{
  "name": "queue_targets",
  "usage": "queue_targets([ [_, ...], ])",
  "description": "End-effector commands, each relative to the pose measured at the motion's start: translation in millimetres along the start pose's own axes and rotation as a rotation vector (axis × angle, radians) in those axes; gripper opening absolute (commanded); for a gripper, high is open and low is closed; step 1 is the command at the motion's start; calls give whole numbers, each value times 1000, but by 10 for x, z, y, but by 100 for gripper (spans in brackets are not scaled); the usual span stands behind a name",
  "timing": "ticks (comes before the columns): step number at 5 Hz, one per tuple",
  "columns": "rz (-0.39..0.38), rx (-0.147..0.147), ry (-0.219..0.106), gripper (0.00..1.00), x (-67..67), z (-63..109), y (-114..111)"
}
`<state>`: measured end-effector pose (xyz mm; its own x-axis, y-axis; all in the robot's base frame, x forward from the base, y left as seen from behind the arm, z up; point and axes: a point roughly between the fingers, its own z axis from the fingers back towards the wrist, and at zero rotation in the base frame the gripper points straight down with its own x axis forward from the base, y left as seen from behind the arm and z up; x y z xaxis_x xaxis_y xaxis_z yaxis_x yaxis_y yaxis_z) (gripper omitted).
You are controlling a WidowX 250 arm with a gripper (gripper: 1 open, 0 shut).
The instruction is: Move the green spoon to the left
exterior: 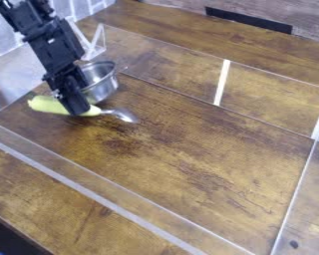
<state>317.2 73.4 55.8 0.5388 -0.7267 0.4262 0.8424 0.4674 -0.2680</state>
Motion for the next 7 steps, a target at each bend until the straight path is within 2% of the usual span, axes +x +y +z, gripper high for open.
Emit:
queue_targets([
  [1, -19, 6, -19, 0, 59, 75, 54],
  [2, -21, -28, -30, 0, 157, 66, 87],
  [3, -21, -67, -47, 0, 191, 39, 23],
  [5, 15, -103, -74, 0, 34, -120, -66],
  [6, 2, -120, -71, 0, 104, -193, -106],
  [7, -8, -105, -42, 100, 273, -106, -133],
])
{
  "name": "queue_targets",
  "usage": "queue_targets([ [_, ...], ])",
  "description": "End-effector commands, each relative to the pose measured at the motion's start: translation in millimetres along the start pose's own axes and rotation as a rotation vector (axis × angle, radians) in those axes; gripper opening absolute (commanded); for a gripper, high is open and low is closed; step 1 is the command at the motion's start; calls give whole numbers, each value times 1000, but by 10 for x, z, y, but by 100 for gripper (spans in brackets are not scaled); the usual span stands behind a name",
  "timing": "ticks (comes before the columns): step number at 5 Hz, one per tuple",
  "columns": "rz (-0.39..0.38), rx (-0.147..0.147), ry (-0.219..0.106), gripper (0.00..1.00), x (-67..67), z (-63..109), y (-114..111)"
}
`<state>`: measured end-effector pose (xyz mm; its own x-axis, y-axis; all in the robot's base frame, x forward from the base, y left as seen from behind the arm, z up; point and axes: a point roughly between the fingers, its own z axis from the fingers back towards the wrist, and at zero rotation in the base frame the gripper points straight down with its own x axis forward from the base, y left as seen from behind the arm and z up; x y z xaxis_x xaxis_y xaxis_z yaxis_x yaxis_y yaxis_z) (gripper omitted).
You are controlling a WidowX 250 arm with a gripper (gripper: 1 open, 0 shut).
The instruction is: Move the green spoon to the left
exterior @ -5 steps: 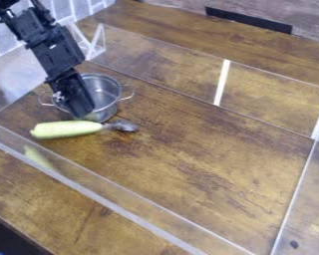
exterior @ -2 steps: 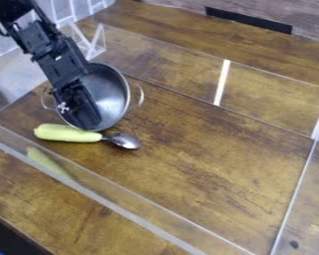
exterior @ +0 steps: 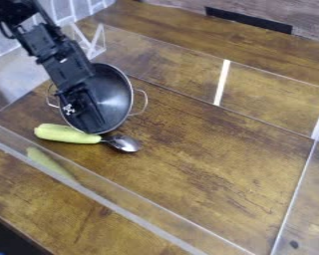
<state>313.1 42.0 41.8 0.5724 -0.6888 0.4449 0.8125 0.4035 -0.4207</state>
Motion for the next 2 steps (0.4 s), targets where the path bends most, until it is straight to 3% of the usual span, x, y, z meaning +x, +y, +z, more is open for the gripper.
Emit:
queue_targets([
  [1, -55, 74, 22, 100, 302, 252, -82],
  [2, -97, 56, 59, 100, 272, 291, -115],
])
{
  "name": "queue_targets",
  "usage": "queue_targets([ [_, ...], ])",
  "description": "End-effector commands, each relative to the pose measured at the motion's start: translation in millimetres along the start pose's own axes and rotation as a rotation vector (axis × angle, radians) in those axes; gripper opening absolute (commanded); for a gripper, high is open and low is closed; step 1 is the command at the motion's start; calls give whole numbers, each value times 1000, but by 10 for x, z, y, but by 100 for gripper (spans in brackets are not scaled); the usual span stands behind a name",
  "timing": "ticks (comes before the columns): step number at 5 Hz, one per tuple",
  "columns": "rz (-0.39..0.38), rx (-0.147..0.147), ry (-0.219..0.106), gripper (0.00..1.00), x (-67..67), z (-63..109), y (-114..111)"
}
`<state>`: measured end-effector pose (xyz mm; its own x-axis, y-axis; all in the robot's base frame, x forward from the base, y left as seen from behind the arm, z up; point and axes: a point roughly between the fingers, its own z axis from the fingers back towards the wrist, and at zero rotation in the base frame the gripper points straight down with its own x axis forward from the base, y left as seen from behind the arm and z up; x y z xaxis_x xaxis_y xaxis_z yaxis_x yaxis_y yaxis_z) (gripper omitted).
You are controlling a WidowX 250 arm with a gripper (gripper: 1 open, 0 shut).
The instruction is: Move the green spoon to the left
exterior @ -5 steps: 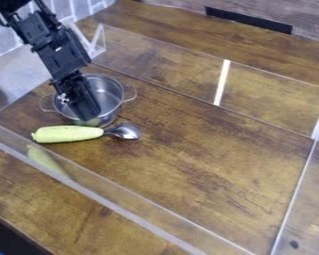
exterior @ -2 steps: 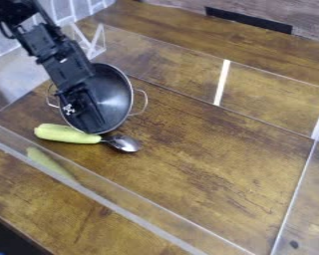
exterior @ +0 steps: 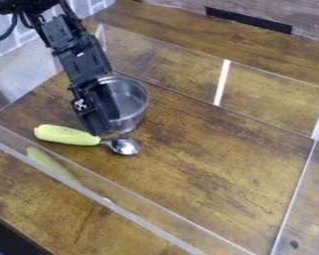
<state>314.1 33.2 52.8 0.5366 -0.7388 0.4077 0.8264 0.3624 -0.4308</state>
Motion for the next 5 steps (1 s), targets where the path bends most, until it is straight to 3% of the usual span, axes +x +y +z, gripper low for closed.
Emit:
queue_targets([
  [1, -100, 73, 34, 100, 97, 292, -70],
  [3, -8, 121, 20, 100, 84, 392, -160],
  [5, 8, 126, 41, 100, 205, 320, -167],
])
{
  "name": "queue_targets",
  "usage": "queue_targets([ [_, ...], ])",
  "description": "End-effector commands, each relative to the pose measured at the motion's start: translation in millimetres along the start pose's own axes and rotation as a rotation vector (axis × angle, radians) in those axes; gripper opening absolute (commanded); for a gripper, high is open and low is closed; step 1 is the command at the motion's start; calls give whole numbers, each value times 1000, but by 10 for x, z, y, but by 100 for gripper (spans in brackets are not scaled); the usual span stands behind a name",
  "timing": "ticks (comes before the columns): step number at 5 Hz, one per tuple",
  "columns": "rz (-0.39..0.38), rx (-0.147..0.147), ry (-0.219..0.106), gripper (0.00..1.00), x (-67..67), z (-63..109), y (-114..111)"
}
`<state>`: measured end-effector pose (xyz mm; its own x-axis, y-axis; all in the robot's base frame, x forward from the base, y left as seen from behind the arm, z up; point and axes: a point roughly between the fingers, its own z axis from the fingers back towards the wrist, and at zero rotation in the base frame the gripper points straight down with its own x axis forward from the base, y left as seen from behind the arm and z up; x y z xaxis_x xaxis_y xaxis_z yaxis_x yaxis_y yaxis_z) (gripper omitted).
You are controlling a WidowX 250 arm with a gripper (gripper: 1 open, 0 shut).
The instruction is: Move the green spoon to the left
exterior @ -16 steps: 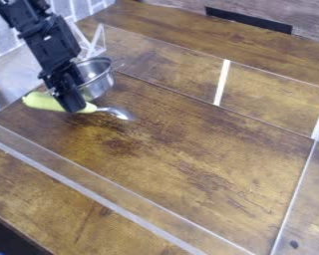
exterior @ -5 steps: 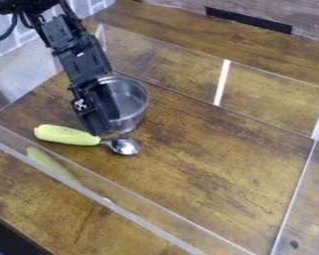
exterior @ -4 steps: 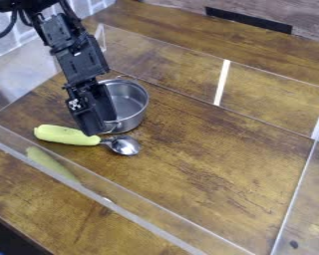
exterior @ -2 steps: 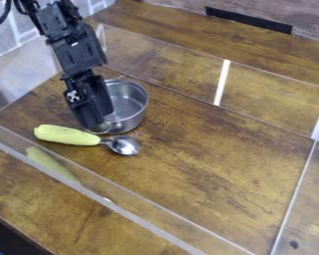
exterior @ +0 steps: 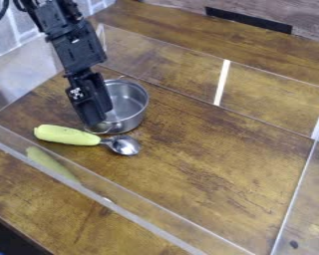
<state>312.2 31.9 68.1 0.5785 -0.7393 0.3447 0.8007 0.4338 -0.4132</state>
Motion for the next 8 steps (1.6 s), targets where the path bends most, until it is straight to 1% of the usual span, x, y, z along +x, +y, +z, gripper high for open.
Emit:
queue_targets([
  [1, -42, 80, 2, 100, 134, 272, -155],
  [3, -81, 63, 43, 100, 175, 465, -346],
  [5, 25, 106, 20, 100, 160, 448, -521],
  [7, 49, 120, 31, 100, 211, 572, -586],
  [8, 62, 129, 38, 100, 323, 604, -666],
])
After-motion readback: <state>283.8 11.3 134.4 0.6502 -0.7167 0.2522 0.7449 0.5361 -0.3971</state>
